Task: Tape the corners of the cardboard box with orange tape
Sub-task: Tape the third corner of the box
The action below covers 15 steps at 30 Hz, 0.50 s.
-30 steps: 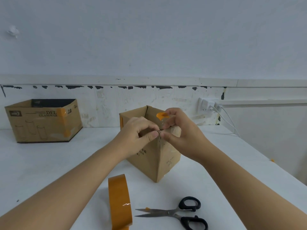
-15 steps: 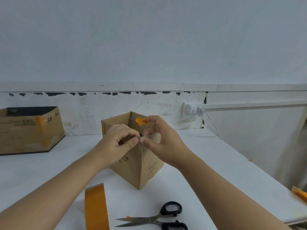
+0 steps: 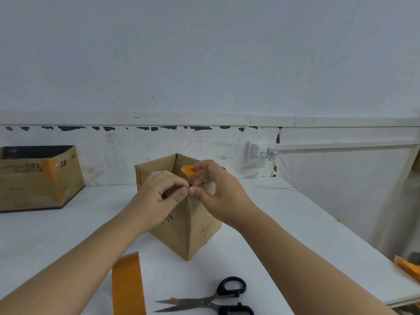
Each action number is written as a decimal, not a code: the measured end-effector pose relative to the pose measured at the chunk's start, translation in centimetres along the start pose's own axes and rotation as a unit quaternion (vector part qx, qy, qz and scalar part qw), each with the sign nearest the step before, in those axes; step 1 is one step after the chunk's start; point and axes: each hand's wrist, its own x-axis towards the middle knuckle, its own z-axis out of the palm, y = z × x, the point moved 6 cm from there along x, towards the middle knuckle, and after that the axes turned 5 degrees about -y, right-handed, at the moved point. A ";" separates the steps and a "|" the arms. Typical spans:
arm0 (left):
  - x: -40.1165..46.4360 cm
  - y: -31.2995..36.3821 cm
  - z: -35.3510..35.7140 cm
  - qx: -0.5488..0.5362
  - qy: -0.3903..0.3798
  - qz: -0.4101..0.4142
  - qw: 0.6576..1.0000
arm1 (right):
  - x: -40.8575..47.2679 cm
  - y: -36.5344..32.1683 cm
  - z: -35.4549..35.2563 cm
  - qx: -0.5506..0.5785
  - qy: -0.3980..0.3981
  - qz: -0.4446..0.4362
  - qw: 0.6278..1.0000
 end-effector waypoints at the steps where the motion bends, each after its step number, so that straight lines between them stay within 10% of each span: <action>1: 0.0 0.1 0.0 -0.001 -0.004 -0.001 1.000 | -0.1 0.0 0.0 -0.001 -0.001 0.001 1.000; 15: 0.2 0.0 0.0 0.002 -0.018 -0.005 1.000 | -0.1 -0.3 -0.3 -0.001 -0.010 -0.003 1.000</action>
